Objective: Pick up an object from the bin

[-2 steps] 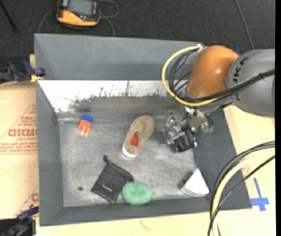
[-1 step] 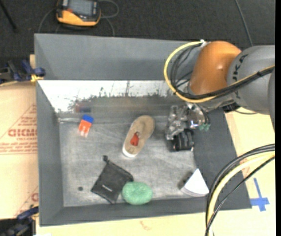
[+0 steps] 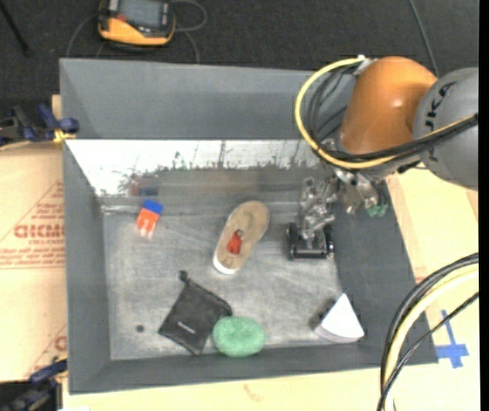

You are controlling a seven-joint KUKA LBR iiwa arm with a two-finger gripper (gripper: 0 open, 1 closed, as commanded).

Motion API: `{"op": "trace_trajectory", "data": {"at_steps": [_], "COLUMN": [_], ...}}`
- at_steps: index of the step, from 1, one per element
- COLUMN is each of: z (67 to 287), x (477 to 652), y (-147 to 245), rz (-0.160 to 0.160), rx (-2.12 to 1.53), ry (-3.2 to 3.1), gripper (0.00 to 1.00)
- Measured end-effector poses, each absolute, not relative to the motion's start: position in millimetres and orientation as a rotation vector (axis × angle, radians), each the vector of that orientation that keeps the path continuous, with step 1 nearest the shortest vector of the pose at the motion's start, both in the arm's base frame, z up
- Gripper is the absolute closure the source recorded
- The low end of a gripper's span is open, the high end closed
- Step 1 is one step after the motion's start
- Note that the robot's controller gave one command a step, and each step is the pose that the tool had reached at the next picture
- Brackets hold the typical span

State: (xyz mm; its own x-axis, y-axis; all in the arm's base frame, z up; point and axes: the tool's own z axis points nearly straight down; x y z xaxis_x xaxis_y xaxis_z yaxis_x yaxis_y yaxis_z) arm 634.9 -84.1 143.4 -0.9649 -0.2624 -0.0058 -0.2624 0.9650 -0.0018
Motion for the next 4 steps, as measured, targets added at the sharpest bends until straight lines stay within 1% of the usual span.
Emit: {"op": "trace_trajectory", "data": {"at_steps": [1,2,3,4], "z": [143.4,161.5,167.2,167.2], "x": [634.9,622.3,626.3,616.6], "y": [-84.1,-71.5,-65.3,-70.0], "rz": [-0.001,-0.002,-0.002,-0.001], "rx": [-0.415,-0.470,-0.473,-0.475], "ry": [3.108,3.104,3.099,3.101], "gripper": [1.00,1.00,1.00,1.00]}}
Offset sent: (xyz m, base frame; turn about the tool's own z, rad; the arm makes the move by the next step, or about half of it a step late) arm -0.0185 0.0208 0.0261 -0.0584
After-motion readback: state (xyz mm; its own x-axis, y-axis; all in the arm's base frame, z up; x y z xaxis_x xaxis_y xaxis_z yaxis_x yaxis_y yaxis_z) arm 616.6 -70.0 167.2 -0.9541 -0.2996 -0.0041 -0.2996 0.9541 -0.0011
